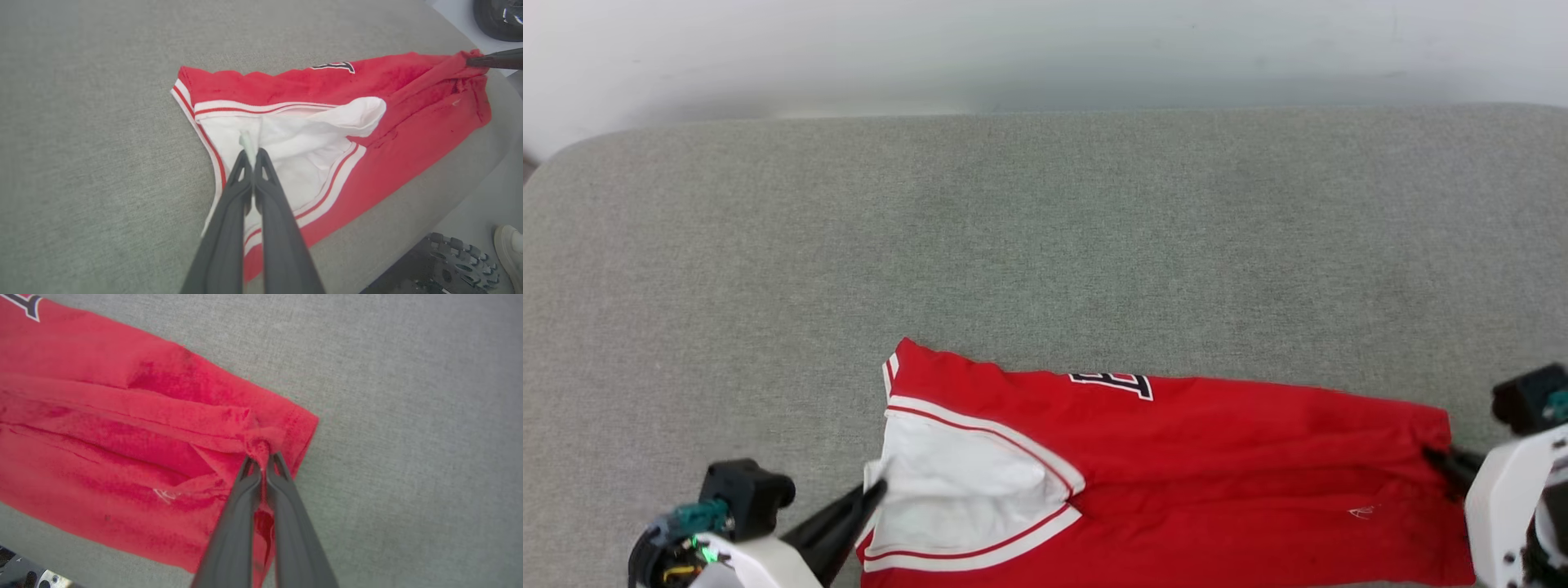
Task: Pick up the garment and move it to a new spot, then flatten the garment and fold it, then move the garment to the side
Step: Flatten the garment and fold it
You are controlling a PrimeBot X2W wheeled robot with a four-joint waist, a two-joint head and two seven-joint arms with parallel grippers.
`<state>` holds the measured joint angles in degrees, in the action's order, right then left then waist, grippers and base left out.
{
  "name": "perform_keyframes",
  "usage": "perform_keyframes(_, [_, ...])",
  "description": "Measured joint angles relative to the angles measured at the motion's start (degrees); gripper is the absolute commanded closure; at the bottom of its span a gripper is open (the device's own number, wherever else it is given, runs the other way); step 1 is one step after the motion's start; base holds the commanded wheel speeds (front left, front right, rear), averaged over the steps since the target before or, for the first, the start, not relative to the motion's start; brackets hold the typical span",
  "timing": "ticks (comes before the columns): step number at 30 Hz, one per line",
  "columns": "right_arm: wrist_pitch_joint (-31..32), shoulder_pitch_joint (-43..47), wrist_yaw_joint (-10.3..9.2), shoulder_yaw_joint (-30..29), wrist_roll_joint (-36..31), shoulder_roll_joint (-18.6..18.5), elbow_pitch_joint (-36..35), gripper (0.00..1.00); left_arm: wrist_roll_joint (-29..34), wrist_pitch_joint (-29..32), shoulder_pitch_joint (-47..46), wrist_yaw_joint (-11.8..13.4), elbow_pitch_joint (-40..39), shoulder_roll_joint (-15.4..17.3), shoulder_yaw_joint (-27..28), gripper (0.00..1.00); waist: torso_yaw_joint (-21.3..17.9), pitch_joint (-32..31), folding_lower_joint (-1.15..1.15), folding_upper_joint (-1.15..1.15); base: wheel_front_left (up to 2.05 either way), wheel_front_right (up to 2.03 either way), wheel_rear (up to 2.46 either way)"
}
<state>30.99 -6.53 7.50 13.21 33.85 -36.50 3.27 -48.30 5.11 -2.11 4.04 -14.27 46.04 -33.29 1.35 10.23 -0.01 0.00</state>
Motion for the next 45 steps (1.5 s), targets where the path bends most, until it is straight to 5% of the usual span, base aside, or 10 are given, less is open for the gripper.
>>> perform_keyframes(11, [-4.33,1.55,0.01,9.36,-5.12,-6.08,0.59,1.00,2.36,3.32,0.91,-2.02,6.68,-0.19,-5.17,1.00,0.23,0.69,0.00,0.00,0.00,0.00,0.00])
perform_keyframes(18, [-7.30,0.01,0.01,13.41,-6.52,-6.61,3.90,1.00,4.10,3.19,-0.71,-3.53,11.15,-2.50,-7.30,1.00,0.49,0.54,0.00,0.00,0.00,0.00,0.00])
perform_keyframes(19, [-7.53,-0.26,0.01,13.73,-6.55,-6.62,4.38,0.27,4.36,3.07,-0.77,-3.55,11.73,-2.80,-7.53,0.85,0.48,0.43,0.00,0.00,0.00,0.00,0.00])
perform_keyframes(20, [-7.27,-0.32,0.01,13.88,-6.01,-6.56,5.08,0.00,4.79,2.80,-0.87,-3.48,12.44,-3.01,-7.62,0.53,0.46,0.29,0.00,0.00,0.00,0.00,0.00])
perform_keyframes(21, [-6.75,-0.31,0.01,14.03,-5.19,-6.42,5.75,0.00,5.71,2.27,-1.02,-3.20,13.10,-3.08,-7.78,0.53,0.42,0.10,0.01,0.00,0.00,0.00,0.00])
perform_keyframes(22, [-6.76,-0.29,0.00,14.48,-4.80,-6.39,5.89,0.00,6.34,1.88,-1.26,-2.96,13.69,-3.19,-7.87,0.00,0.38,-0.16,0.00,0.00,0.00,0.00,0.00])
perform_keyframes(30, [-7.51,0.14,0.00,11.93,-0.31,-4.34,4.44,0.00,6.61,-2.48,-1.40,-2.94,14.77,-5.19,-7.54,0.00,-0.05,-3.29,0.01,0.00,0.00,0.00,0.00])
perform_keyframes(37, [-5.84,1.14,0.00,2.37,1.24,-0.49,-1.35,0.00,7.94,-10.69,-2.67,-0.45,12.16,-6.04,-3.43,0.00,-0.12,-5.85,0.01,0.00,0.00,0.00,0.00])
perform_keyframes(45, [-2.56,7.87,0.00,-11.33,-0.58,11.33,-4.70,0.00,9.31,-19.85,-1.58,4.46,10.65,-11.49,4.24,0.00,0.97,-6.51,0.00,0.00,0.00,0.00,0.00])
